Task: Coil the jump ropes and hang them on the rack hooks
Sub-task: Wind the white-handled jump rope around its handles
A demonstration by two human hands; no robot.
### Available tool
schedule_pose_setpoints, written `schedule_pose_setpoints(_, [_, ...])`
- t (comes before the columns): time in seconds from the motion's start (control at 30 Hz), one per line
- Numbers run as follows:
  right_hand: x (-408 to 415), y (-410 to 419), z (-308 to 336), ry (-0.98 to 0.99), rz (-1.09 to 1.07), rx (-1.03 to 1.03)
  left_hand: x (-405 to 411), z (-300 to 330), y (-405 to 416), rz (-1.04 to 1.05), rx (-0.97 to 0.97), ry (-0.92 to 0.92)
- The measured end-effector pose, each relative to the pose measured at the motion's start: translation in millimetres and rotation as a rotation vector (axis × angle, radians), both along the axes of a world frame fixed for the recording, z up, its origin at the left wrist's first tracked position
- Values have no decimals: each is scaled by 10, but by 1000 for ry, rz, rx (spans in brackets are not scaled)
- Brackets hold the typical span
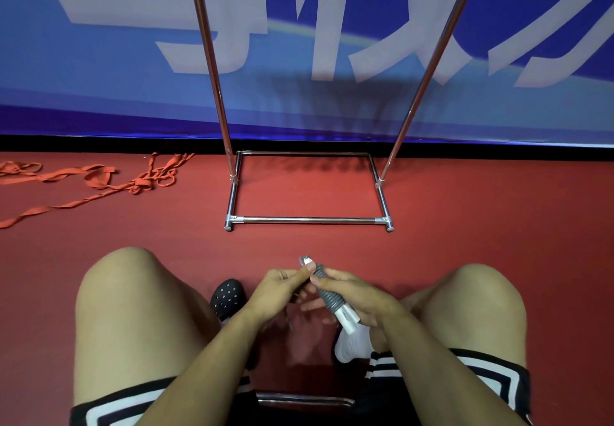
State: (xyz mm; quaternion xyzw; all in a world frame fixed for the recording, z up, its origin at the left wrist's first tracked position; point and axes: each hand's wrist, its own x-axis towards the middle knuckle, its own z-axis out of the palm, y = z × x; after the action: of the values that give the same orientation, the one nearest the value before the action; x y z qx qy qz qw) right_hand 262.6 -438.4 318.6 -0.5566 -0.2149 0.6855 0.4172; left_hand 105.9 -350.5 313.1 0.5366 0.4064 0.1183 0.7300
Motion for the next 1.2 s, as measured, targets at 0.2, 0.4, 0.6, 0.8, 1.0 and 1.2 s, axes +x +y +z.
schedule_pose_setpoints(0.2, [24, 10, -12, -70, 28, 73, -10, 45, 9, 13, -29, 22])
schedule_pose_setpoints(0.4, [36, 5, -36, -178, 43, 113, -47, 4, 48, -42, 12, 193])
schedule_pose_setpoints(0.6, [37, 28, -112, -251, 10, 95, -38, -29, 80, -64, 69, 257])
schedule_pose_setpoints(0.8, [18, 68, -132, -162, -101, 9, -1, -69, 69, -18, 51, 200])
schedule_pose_setpoints(1.0, [120, 80, -59, 111, -135, -50, 6, -148, 73, 38, 119, 148])
schedule_pose_setpoints(1.2, [76, 95, -130, -184, -113, -26, -8, -146, 47, -21, 156, 193])
